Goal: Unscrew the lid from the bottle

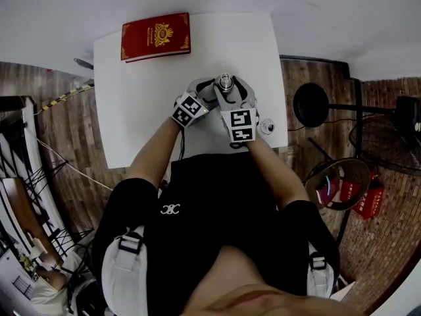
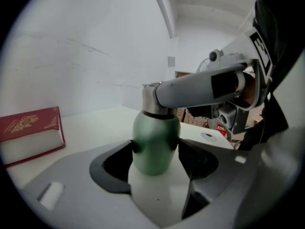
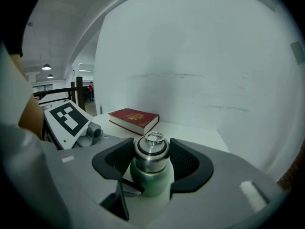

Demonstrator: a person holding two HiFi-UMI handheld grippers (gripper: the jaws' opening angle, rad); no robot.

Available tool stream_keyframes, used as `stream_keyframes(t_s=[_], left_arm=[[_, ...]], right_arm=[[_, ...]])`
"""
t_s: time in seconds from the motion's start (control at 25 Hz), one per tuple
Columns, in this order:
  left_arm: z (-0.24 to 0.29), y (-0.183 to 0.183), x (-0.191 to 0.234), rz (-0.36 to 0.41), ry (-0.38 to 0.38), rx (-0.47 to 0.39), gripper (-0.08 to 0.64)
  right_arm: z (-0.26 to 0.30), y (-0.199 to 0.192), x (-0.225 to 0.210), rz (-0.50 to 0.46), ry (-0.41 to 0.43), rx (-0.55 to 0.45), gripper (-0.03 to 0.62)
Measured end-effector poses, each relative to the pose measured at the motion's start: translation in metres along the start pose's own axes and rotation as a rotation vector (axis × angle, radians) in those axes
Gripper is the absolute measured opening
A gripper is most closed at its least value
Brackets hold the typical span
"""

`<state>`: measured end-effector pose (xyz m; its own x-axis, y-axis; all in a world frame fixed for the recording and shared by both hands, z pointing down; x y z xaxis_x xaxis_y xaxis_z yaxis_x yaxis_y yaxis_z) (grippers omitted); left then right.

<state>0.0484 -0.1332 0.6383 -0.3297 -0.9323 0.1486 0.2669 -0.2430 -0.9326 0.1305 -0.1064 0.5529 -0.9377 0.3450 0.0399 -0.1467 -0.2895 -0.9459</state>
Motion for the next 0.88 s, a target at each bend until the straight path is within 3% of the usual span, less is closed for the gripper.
stream_keyframes(t_s=[0.16,0.32,0.44,0.68,0.88], left_arm=[[0.0,0.0,-0.003,0.027,0.014,-0.002,0.351],[-0.002,0.004,-0.011,0.044,0.03,0.001,0.35],[-0.001,0.006,-0.014,0.043,0.042,-0.002,0.35],[0.001,0.004,-0.012,0.023,0.083,-0.008,0.348],[0.002,0.0,-0.011,0.026,0.107,-0.003,0.347]], right_arm=[[-0.003,0.0,-0.009,-0.067,0.177,0.007,0.238],[-0.004,0.005,-0.025,-0.157,0.497,0.016,0.238],[-0.001,0.012,-0.033,-0.231,0.692,0.046,0.238],[0.016,0.017,-0.039,-0.333,0.956,0.085,0.238],[0.026,0.018,-0.04,-0.487,1.162,0.089,0.238]])
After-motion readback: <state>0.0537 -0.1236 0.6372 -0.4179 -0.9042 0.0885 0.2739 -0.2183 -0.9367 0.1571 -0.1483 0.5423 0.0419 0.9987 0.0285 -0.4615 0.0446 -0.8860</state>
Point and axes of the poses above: the fingertips, and each gripper's own axes: z forward along the fingers, x to its left, y out of its top, the point moved 7 cm from there along -z, backward along the fingers, and after that the axes turned 7 degrees about -x, right-handed, at the moved point
